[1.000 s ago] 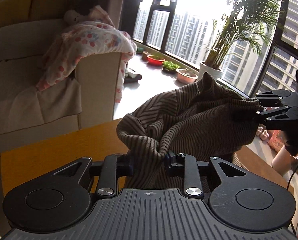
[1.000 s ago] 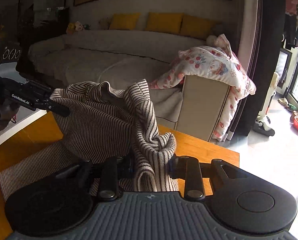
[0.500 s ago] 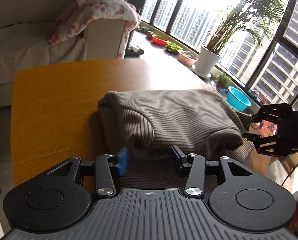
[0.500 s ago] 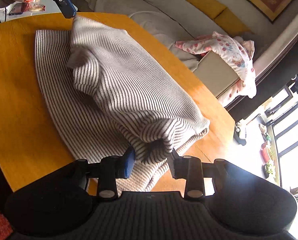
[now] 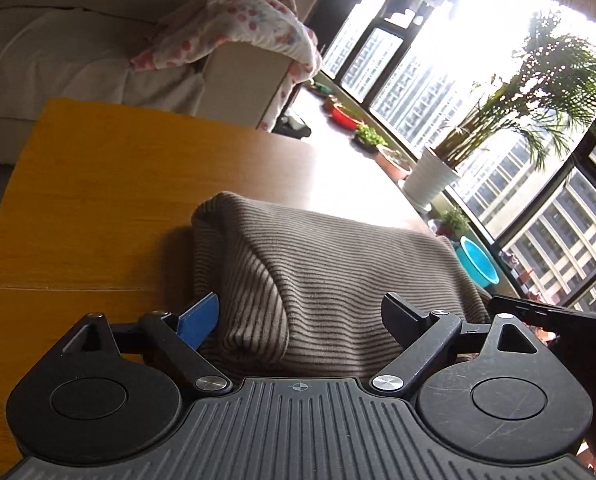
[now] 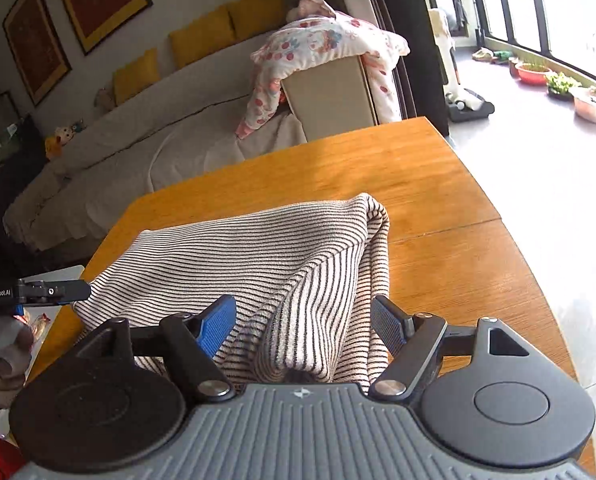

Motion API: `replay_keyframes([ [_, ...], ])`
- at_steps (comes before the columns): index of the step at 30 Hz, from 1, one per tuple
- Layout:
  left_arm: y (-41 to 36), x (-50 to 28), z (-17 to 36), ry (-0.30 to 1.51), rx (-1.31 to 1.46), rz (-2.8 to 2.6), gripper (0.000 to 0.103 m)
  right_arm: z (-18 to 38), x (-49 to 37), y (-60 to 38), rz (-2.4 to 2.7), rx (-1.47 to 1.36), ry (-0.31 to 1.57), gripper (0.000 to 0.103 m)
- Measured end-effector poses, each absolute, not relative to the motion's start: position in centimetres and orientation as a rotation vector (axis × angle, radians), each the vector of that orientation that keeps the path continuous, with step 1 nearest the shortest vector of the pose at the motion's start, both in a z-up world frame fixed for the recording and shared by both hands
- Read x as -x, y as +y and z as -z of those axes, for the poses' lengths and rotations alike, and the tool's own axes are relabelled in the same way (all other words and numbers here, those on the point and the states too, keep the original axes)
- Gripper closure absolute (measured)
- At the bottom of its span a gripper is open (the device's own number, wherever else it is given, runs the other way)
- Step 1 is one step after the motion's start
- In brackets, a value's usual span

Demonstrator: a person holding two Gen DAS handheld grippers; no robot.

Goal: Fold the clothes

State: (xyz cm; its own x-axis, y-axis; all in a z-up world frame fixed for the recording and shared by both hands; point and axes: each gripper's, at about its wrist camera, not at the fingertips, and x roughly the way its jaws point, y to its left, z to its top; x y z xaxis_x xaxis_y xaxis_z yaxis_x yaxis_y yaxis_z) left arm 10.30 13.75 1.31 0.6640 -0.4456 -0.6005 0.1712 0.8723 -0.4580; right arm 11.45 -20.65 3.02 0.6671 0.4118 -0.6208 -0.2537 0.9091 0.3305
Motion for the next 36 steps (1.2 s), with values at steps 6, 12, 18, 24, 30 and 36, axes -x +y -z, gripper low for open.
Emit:
replay_keyframes([
  [6, 11.3, -11.4, 0.2, 0.771, 0.299, 0.329, 0.032, -0.9, -12.4, -17.8, -0.370, -0.093, 0.726, 0.046],
  [12, 11.3, -9.3, -3.7, 0.687, 0.256, 0.330, 0.077, -5.8, -10.7, -17.6, -0.445, -0.013, 0.595, 0.082],
  [18, 10.0, -3.2, -6.6, 0.613, 0.157, 0.396, 0.076, -6.8, -7.6, -18.6, -0.486, -0.017, 0.546, 0.082],
  [24, 10.3, -3.6, -1.4, 0.725, 0.198, 0.332, 0.074, -1.4, -8.2, -17.5, -0.426, 0.071, 0.605, 0.081],
  [30, 11.5, -3.7, -4.0, 0.639, 0.230, 0.339, 0.075, -4.3, -8.5, -16.6, -0.455, 0.098, 0.520, 0.082],
  [36, 11.1, -3.7, -1.1, 0.726, 0.189, 0.295, 0.069, -1.1, -10.1, -16.2, -0.416, 0.161, 0.582, 0.072],
])
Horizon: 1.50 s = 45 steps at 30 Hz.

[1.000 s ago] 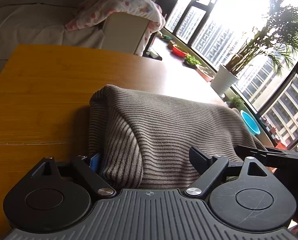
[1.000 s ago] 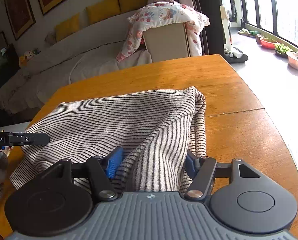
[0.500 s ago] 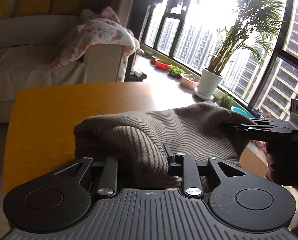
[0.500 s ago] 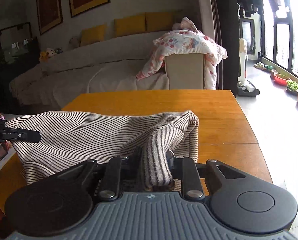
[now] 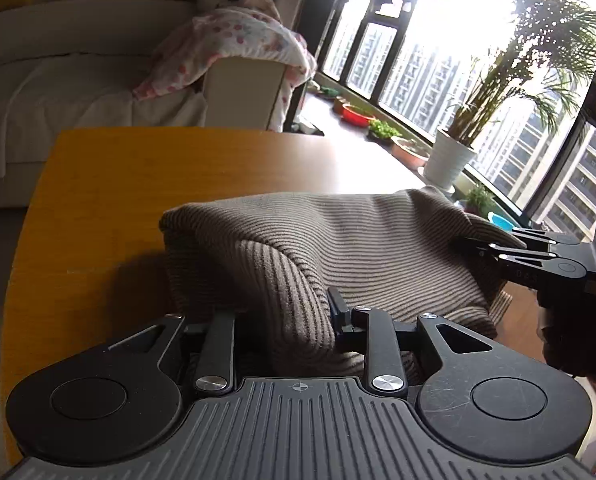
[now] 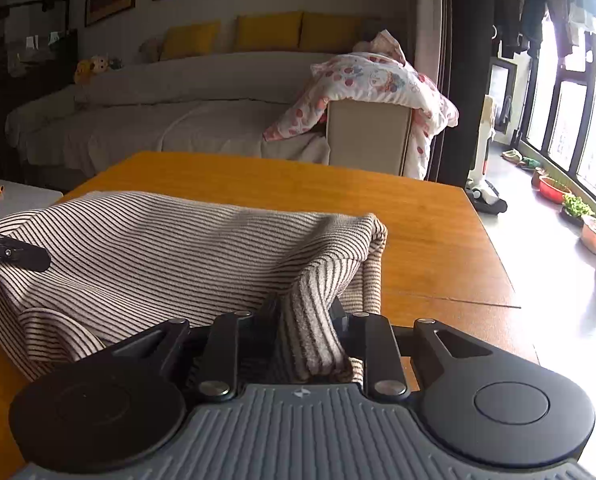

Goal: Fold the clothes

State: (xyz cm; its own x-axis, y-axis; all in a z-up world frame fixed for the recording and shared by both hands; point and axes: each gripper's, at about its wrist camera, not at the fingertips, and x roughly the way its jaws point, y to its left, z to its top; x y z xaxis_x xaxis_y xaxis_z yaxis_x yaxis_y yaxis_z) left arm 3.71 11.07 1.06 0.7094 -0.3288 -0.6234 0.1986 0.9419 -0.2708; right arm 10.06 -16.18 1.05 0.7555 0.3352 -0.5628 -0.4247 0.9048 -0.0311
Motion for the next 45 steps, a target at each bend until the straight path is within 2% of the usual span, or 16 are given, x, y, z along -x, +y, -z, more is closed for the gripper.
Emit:
replay_keyframes([
  [2, 11.1, -3.1, -0.4, 0.728, 0.165, 0.288, 0.062, -0.9, -10.1, -17.1, -0.380, 0.128, 0.580, 0.041],
  [4, 11.2, -2.7, -0.3, 0.729, 0.148, 0.276, 0.051, -1.2, -10.2, -18.0, -0.353, 0.104, 0.587, 0.025],
  [8, 12.3, -2.2, -3.1, 0.689, 0.171, 0.249, 0.049, -2.9, -9.8, -19.3, -0.317, 0.081, 0.584, 0.013],
  [11, 12.2, -1.4, -5.6, 0.619, 0.214, 0.290, 0.039, -4.5, -8.7, -19.0, -0.355, 0.056, 0.528, 0.001],
  [13, 11.4, -1.5, -6.1, 0.615, 0.260, 0.364, 0.031, -5.5, -7.9, -18.6, -0.397, 0.037, 0.492, 0.000],
  [16, 9.7, -2.0, -5.9, 0.632, 0.312, 0.472, 0.025, -5.2, -6.8, -16.2, -0.474, 0.126, 0.491, 0.000],
  [19, 8.0, -3.4, -2.7, 0.731, 0.249, 0.445, 0.025, -2.4, -6.2, -13.5, -0.457, 0.344, 0.539, 0.000],
  [21, 8.0, -3.9, -0.6, 0.768, 0.220, 0.418, 0.030, -1.6, -5.8, -13.7, -0.445, 0.346, 0.534, 0.000],
  [28, 8.8, -3.6, -0.9, 0.770, 0.219, 0.455, 0.029, -2.0, -6.8, -14.8, -0.453, 0.294, 0.580, 0.000],
  [29, 8.9, -3.6, -1.1, 0.775, 0.238, 0.451, 0.027, -2.7, -6.8, -15.1, -0.454, 0.288, 0.558, 0.000],
  [31, 9.2, -3.2, -1.6, 0.779, 0.306, 0.473, 0.011, -3.9, -6.8, -15.6, -0.452, 0.276, 0.514, 0.000],
  [32, 9.3, -3.1, -1.8, 0.783, 0.344, 0.491, 0.009, -4.4, -7.1, -15.9, -0.435, 0.274, 0.490, 0.000],
  [36, 10.0, -3.4, -1.6, 0.812, 0.486, 0.552, 0.008, -4.3, -9.7, -17.3, -0.293, 0.294, 0.472, 0.000],
  [39, 10.4, -4.2, -0.2, 0.848, 0.510, 0.512, 0.008, -1.3, -10.9, -17.6, -0.234, 0.358, 0.556, 0.000],
  [45, 10.4, -7.1, 0.3, 0.813, 0.488, 0.493, 0.007, -0.5, -9.0, -18.2, -0.181, 0.305, 0.522, 0.000],
])
